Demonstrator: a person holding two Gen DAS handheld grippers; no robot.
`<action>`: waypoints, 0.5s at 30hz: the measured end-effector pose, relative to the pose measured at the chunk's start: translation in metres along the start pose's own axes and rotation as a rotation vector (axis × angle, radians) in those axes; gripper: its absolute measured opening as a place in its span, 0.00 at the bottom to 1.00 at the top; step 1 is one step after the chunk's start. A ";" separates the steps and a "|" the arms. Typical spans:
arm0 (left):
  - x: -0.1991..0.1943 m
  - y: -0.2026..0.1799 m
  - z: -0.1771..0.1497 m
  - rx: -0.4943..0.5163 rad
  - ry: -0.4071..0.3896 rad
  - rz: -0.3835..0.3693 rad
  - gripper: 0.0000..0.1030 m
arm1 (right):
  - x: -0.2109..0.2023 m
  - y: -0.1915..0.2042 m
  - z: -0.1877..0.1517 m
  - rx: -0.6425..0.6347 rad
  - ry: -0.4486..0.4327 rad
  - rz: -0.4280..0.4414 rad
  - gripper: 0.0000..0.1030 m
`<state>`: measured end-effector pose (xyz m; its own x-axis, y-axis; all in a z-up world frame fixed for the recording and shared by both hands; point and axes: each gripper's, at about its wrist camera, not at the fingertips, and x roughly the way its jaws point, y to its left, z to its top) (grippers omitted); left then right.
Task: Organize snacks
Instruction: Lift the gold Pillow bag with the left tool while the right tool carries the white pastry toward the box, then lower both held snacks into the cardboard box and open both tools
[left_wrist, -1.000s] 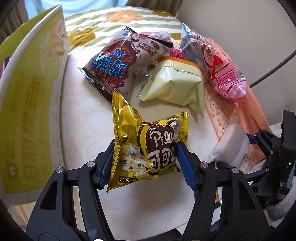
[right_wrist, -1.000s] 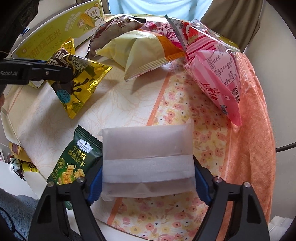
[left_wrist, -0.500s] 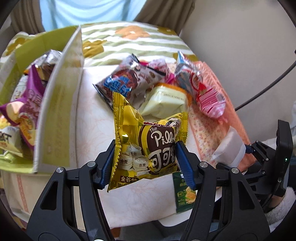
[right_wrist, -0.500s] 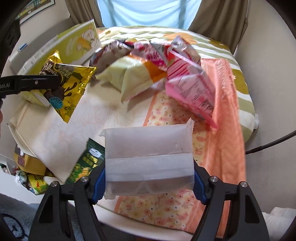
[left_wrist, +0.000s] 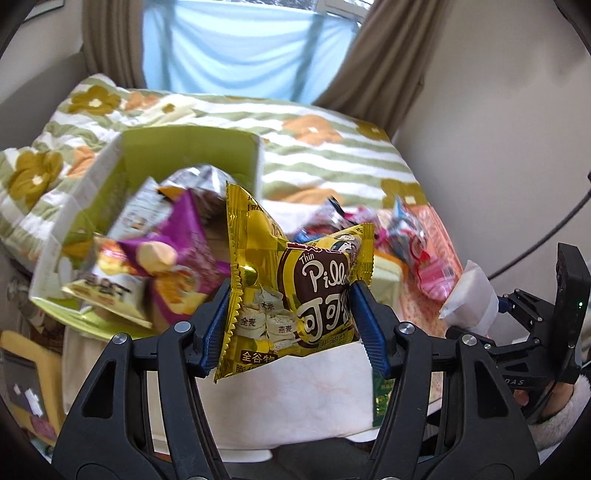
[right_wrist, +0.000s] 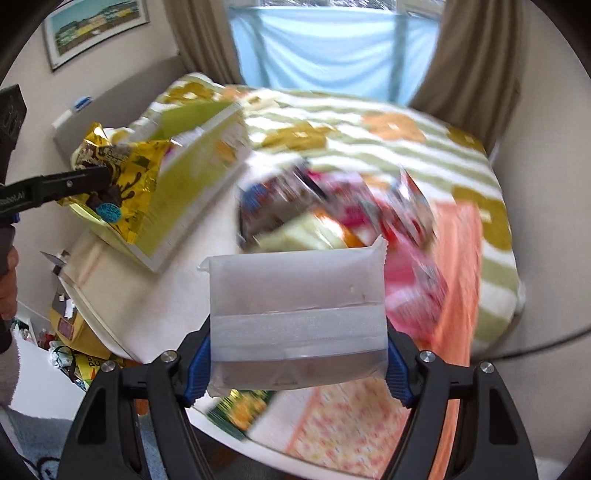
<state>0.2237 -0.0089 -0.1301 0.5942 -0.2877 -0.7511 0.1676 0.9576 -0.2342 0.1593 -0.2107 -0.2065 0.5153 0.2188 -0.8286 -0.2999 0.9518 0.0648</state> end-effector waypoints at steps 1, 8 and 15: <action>-0.006 0.010 0.004 -0.007 -0.013 0.007 0.57 | -0.001 0.008 0.009 -0.010 -0.010 0.012 0.70; -0.025 0.083 0.031 -0.041 -0.048 0.035 0.57 | 0.010 0.075 0.068 -0.069 -0.074 0.076 0.70; -0.018 0.155 0.062 -0.041 -0.010 0.010 0.57 | 0.039 0.143 0.109 -0.077 -0.077 0.092 0.70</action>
<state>0.2874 0.1452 -0.1144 0.6038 -0.2777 -0.7472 0.1292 0.9590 -0.2521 0.2243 -0.0430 -0.1686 0.5423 0.3234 -0.7755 -0.4083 0.9081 0.0932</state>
